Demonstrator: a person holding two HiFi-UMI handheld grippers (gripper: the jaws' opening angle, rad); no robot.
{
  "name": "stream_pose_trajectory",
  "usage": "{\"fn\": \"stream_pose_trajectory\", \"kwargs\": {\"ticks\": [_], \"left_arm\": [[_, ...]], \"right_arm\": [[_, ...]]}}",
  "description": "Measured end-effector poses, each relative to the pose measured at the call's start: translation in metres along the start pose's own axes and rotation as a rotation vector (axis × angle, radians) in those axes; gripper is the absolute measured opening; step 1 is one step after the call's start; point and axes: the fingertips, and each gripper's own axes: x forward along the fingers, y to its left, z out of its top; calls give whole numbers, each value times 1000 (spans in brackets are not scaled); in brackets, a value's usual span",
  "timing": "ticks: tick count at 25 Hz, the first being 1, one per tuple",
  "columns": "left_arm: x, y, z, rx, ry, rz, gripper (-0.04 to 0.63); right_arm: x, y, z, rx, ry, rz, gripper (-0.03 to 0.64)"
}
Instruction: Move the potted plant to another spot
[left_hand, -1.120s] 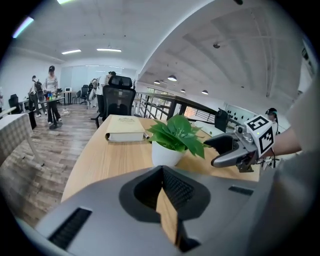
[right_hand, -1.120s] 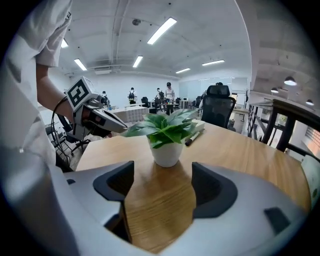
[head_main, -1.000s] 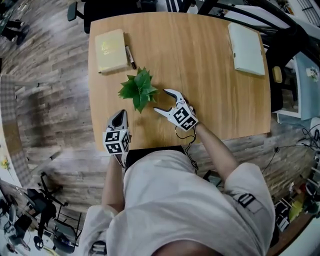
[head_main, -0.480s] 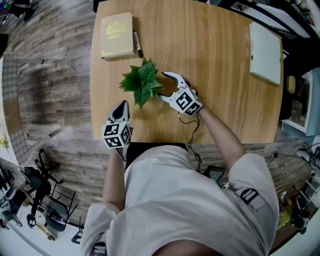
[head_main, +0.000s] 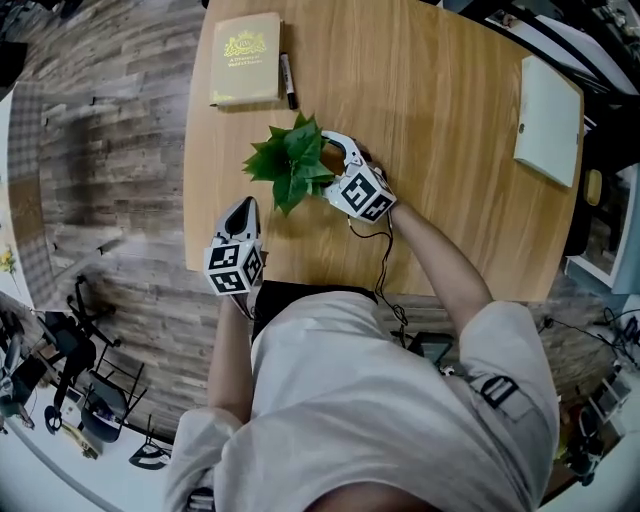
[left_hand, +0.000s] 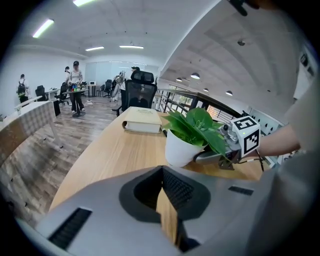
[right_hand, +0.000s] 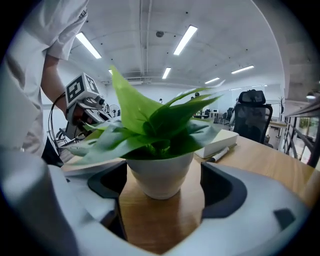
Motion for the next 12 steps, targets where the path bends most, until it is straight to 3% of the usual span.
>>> {"fn": "stream_pose_trajectory", "kwargs": {"ticks": [12], "left_arm": [[-8, 11, -14, -35, 5, 17, 12]], "right_arm": [[43, 12, 17, 1, -29, 30, 492]]}}
